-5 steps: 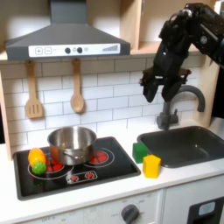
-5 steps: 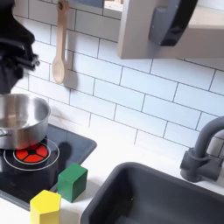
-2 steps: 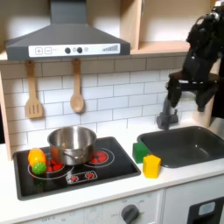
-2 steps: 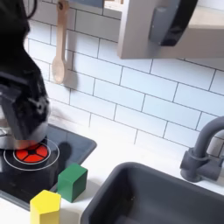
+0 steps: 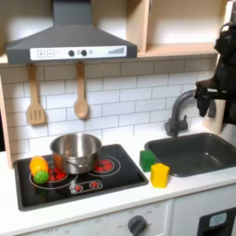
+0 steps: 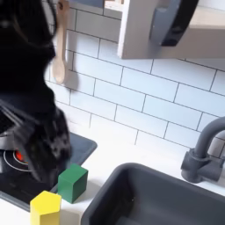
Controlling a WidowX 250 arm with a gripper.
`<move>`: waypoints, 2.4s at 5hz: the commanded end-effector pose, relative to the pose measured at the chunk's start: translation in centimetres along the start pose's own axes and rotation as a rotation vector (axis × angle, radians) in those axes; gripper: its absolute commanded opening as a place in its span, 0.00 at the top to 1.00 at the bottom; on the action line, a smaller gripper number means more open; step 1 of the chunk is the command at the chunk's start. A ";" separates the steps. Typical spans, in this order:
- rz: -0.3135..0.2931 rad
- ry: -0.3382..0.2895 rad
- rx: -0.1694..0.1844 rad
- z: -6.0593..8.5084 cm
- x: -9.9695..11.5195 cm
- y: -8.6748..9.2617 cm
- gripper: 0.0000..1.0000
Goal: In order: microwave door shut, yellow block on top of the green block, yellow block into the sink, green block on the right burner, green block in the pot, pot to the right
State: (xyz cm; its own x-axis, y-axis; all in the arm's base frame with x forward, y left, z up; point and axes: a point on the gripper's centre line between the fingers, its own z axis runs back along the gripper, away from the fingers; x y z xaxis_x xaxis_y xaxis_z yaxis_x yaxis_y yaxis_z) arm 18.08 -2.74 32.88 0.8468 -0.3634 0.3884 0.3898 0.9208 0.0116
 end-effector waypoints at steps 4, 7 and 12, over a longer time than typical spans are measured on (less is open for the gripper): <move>-0.135 -0.049 -0.130 -1.2 4.4 -4.8 0.00; -0.087 -0.067 -0.098 -1.5 6.5 -2.4 0.00; -0.007 -0.096 -0.057 -2.6 10.2 0.8 0.00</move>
State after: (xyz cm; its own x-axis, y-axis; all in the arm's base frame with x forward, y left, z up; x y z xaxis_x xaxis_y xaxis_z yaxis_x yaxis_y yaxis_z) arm 28.05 -6.20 34.40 0.8047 -0.3552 0.4757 0.4219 0.9059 -0.0374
